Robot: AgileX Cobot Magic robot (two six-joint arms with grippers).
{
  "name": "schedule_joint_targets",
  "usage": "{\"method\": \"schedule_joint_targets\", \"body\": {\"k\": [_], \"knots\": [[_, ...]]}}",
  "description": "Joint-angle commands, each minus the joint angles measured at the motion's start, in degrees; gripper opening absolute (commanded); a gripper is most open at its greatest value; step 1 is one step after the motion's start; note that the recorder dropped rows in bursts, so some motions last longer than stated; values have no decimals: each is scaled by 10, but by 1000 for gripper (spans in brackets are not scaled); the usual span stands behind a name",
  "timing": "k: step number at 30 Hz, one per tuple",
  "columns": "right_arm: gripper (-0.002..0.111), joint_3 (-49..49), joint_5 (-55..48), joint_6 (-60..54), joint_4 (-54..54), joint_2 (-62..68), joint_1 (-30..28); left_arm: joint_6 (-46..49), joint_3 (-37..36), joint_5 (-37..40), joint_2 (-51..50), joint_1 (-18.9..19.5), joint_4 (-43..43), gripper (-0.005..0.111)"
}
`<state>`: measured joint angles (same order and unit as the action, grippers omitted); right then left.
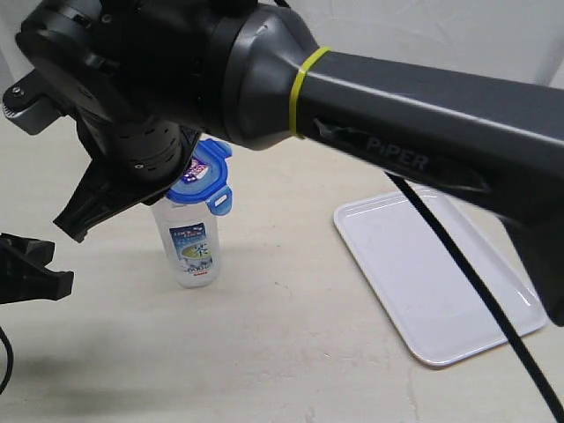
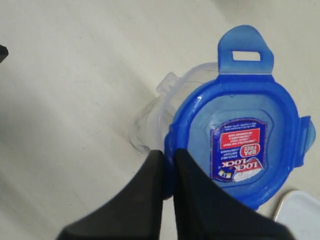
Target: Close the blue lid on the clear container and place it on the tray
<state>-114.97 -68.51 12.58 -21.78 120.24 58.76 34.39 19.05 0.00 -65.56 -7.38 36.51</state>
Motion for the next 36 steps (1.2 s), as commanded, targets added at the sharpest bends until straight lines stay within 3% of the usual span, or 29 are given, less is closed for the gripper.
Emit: {"method": "schedule_joint_targets", "body": {"k": [1,36], "knots": [[4,-2,22,-10,-4,0,-3,-4,-3,-4,3,1,3,13],[4,-2,-15,-1,-45,-31,-1,-4,-3,-4,3,1,3,13]]}}
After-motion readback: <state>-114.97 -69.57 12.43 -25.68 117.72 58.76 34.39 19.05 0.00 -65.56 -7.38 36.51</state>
